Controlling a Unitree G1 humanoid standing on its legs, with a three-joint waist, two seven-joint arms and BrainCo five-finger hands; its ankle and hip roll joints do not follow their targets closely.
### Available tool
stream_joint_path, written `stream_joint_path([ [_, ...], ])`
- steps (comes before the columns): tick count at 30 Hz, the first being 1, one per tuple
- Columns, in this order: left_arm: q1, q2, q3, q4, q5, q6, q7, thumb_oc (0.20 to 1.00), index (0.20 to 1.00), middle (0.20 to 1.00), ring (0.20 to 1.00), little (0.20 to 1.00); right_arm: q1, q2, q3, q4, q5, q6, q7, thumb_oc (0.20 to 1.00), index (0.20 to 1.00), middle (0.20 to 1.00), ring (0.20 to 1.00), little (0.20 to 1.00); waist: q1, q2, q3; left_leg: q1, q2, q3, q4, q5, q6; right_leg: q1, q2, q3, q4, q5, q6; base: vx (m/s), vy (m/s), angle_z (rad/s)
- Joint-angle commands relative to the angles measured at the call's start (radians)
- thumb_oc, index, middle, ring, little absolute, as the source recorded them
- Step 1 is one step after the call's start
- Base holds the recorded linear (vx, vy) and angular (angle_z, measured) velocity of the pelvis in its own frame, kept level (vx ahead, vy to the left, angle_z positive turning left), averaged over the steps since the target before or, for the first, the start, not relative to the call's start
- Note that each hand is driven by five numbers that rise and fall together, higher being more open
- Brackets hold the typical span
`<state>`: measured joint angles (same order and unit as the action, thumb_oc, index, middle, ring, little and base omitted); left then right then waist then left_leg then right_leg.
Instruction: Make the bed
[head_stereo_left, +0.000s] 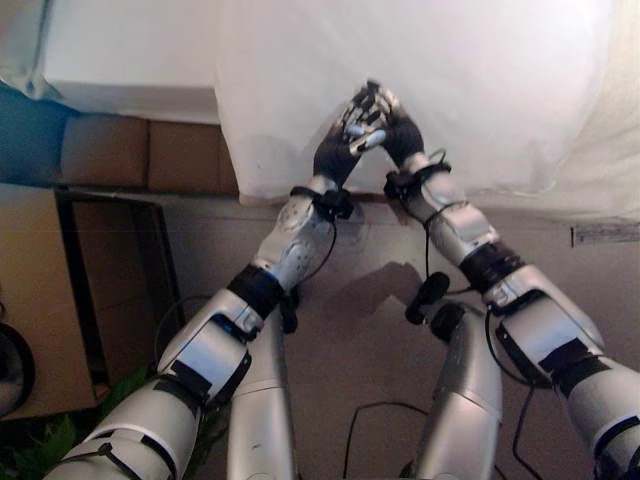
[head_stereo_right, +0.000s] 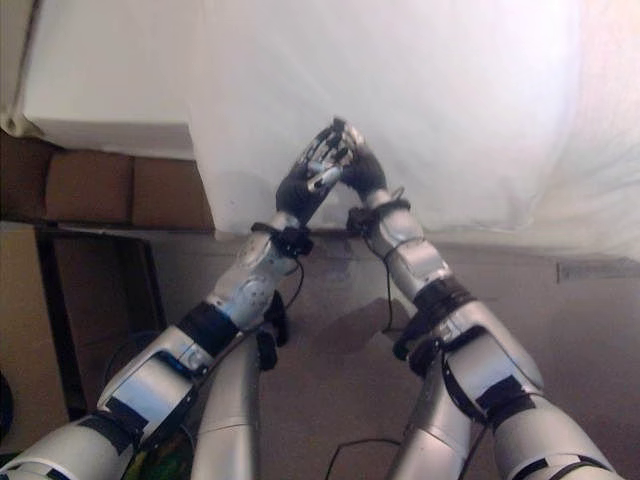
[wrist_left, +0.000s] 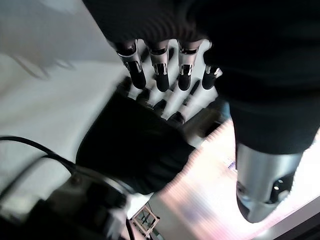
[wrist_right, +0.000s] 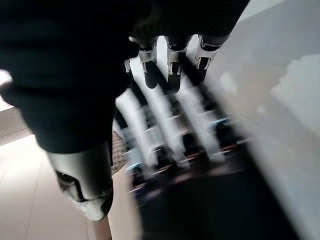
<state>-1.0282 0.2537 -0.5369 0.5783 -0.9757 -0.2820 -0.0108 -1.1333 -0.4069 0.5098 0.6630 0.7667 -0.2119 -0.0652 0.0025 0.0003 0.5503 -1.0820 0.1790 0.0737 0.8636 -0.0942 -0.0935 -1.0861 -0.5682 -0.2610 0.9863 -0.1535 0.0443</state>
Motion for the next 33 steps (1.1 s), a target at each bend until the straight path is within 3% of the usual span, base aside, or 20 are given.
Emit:
stream_joint_path([
  [1, -0.053, 0.058, 0.085, 0.112, 0.002, -0.030, 0.077, 1.000, 1.000, 1.000, 1.000, 1.000, -0.080, -0.009, -0.062, 0.079, -0.001, -0.058, -0.070, 1.000, 1.000, 1.000, 1.000, 1.000, 0.009, -0.002, -0.030, -0.050, 0.003, 0.037, 0.117, -0.127, 0.035, -0.069, 0.025, 0.080, 0.030, -0.024, 0.040, 0.04, 0.001, -0.17],
  [5, -0.049, 0.164, 0.128, 0.172, 0.067, -0.045, 0.129, 1.000, 1.000, 1.000, 1.000, 1.000, -0.094, -0.053, -0.084, 0.131, -0.021, -0.060, -0.093, 1.000, 1.000, 1.000, 1.000, 1.000, 0.011, -0.003, -0.030, -0.104, 0.018, 0.027, 0.198, -0.157, 0.041, -0.134, 0.025, 0.109, 0.110, -0.059, 0.031, 0.04, 0.001, -0.16],
  [6, -0.056, 0.222, 0.162, 0.209, 0.102, -0.068, 0.174, 1.000, 1.000, 1.000, 1.000, 1.000, -0.103, -0.087, -0.098, 0.163, -0.043, -0.067, -0.114, 1.000, 1.000, 1.000, 1.000, 1.000, 0.011, -0.005, -0.030, -0.128, 0.022, 0.020, 0.238, -0.171, 0.045, -0.165, 0.022, 0.121, 0.150, -0.080, 0.025, 0.06, -0.004, 0.01],
  [9, -0.089, 0.293, 0.215, 0.287, 0.112, -0.095, 0.245, 1.000, 1.000, 1.000, 1.000, 1.000, -0.130, -0.153, -0.118, 0.288, -0.071, -0.065, -0.159, 1.000, 1.000, 1.000, 1.000, 1.000, 0.012, -0.007, -0.030, -0.151, 0.023, 0.017, 0.278, -0.186, 0.048, -0.198, 0.023, 0.133, 0.193, -0.099, 0.021, 0.05, 0.001, -0.01],
  [13, -0.098, 0.365, 0.232, 0.353, 0.130, -0.094, 0.273, 1.000, 1.000, 1.000, 1.000, 1.000, -0.143, -0.212, -0.130, 0.393, -0.080, -0.062, -0.182, 1.000, 1.000, 1.000, 1.000, 1.000, 0.013, -0.004, -0.030, -0.169, 0.026, 0.014, 0.301, -0.198, 0.049, -0.222, 0.023, 0.140, 0.213, -0.112, 0.023, 0.03, 0.000, -0.02],
  [14, -0.088, 0.414, 0.243, 0.391, 0.153, -0.090, 0.281, 1.000, 1.000, 1.000, 1.000, 1.000, -0.130, -0.262, -0.153, 0.446, -0.087, -0.055, -0.192, 1.000, 1.000, 1.000, 1.000, 1.000, 0.013, -0.002, -0.030, -0.174, 0.024, 0.012, 0.307, -0.201, 0.051, -0.230, 0.025, 0.142, 0.221, -0.117, 0.023, 0.03, -0.009, -0.04],
  [19, -0.043, 0.473, 0.264, 0.425, 0.185, -0.086, 0.273, 1.000, 1.000, 1.000, 1.000, 1.000, -0.089, -0.343, -0.179, 0.516, -0.102, -0.044, -0.186, 1.000, 1.000, 1.000, 1.000, 1.000, 0.012, 0.001, -0.030, -0.192, 0.021, 0.008, 0.325, -0.207, 0.054, -0.248, 0.024, 0.147, 0.241, -0.131, 0.024, 0.00, 0.000, 0.00],
  [22, 0.041, 0.531, 0.320, 0.421, 0.229, -0.093, 0.287, 1.000, 1.000, 1.000, 1.000, 1.000, -0.016, -0.421, -0.247, 0.527, -0.143, -0.047, -0.232, 1.000, 1.000, 1.000, 1.000, 1.000, 0.011, 0.001, -0.030, -0.207, 0.025, 0.007, 0.346, -0.217, 0.057, -0.268, 0.023, 0.153, 0.260, -0.139, 0.025, 0.01, -0.004, -0.01],
  [26, 0.122, 0.553, 0.376, 0.407, 0.266, -0.092, 0.313, 1.000, 1.000, 1.000, 1.000, 1.000, 0.051, -0.489, -0.304, 0.530, -0.232, -0.036, -0.307, 1.000, 1.000, 1.000, 1.000, 1.000, 0.009, 0.002, -0.030, -0.218, 0.027, 0.012, 0.372, -0.232, 0.067, -0.284, 0.020, 0.163, 0.282, -0.148, 0.024, 0.01, 0.001, -0.01],
  [33, 0.142, 0.582, 0.392, 0.399, 0.295, -0.091, 0.325, 1.000, 1.000, 1.000, 1.000, 1.000, 0.107, -0.555, -0.330, 0.578, -0.281, 0.005, -0.305, 1.000, 1.000, 1.000, 1.000, 1.000, 0.002, -0.001, -0.030, -0.230, 0.033, 0.011, 0.396, -0.239, 0.071, -0.308, 0.010, 0.171, 0.314, -0.162, 0.018, 0.00, 0.000, 0.00],
])
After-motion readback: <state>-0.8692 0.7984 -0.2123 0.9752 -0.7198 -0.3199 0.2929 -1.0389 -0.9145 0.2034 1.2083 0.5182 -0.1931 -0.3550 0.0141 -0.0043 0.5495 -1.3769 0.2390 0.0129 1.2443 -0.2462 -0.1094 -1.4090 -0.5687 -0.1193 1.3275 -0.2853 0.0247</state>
